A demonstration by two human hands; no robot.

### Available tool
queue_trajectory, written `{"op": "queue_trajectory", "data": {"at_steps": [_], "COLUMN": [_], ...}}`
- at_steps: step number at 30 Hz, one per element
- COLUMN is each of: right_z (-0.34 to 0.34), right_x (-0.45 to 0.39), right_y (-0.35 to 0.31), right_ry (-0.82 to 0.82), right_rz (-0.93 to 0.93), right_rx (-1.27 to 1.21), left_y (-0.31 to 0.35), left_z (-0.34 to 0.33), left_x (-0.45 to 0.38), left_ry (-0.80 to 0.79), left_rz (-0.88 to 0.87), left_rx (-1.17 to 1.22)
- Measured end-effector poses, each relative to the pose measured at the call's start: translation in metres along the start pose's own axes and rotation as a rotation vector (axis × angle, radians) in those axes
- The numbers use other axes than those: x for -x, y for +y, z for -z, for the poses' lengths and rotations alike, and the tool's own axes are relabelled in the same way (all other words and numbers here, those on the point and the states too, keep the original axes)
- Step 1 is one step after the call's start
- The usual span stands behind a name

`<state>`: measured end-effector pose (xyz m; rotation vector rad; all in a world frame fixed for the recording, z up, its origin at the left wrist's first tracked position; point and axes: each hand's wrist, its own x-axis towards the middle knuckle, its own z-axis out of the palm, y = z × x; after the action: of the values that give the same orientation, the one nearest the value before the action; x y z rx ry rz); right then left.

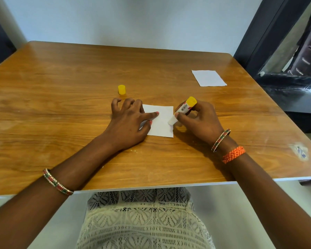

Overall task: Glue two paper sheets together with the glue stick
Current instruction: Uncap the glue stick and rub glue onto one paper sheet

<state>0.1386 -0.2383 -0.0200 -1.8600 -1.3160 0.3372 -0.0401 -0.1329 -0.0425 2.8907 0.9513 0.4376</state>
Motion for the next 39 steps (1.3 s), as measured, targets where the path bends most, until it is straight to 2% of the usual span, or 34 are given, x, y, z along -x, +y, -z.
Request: {"op": "queue_trajectory", "data": {"at_steps": [9, 18, 20, 23, 25, 31, 33, 36, 39], "right_z": [-0.001, 0.0, 0.002, 0.0, -0.003, -0.014, -0.013, -0.009, -0.005], "right_x": [0.015, 0.018, 0.017, 0.014, 0.012, 0.004, 0.004, 0.004, 0.001], "right_y": [0.002, 0.0, -0.001, -0.002, -0.002, -0.001, 0.0, 0.002, 0.003], "right_ry": [-0.011, -0.079, -0.035, 0.127, 0.188, 0.218, 0.236, 0.262, 0.272], "right_rz": [0.039, -0.043, -0.086, -0.12, -0.137, -0.166, -0.164, -0.176, -0.205], "right_rx": [-0.028, -0.125, -0.299, -0.471, -0.479, -0.378, -0.334, -0.311, -0.328], "left_y": [0.0, 0.0, 0.001, 0.005, 0.008, 0.021, 0.021, 0.014, 0.01], "left_z": [0.0, 0.0, 0.002, 0.002, 0.001, -0.001, -0.002, -0.003, -0.005], "left_x": [0.0, 0.001, 0.001, 0.003, 0.006, 0.015, 0.015, 0.015, 0.016], "left_ry": [0.005, 0.019, 0.017, 0.052, 0.088, 0.231, 0.204, 0.023, -0.066], "left_rz": [-0.006, -0.024, -0.017, 0.003, 0.022, 0.073, 0.043, -0.077, -0.088], "left_rx": [-0.01, -0.022, -0.013, -0.01, -0.022, 0.025, 0.088, 0.161, 0.107]}}
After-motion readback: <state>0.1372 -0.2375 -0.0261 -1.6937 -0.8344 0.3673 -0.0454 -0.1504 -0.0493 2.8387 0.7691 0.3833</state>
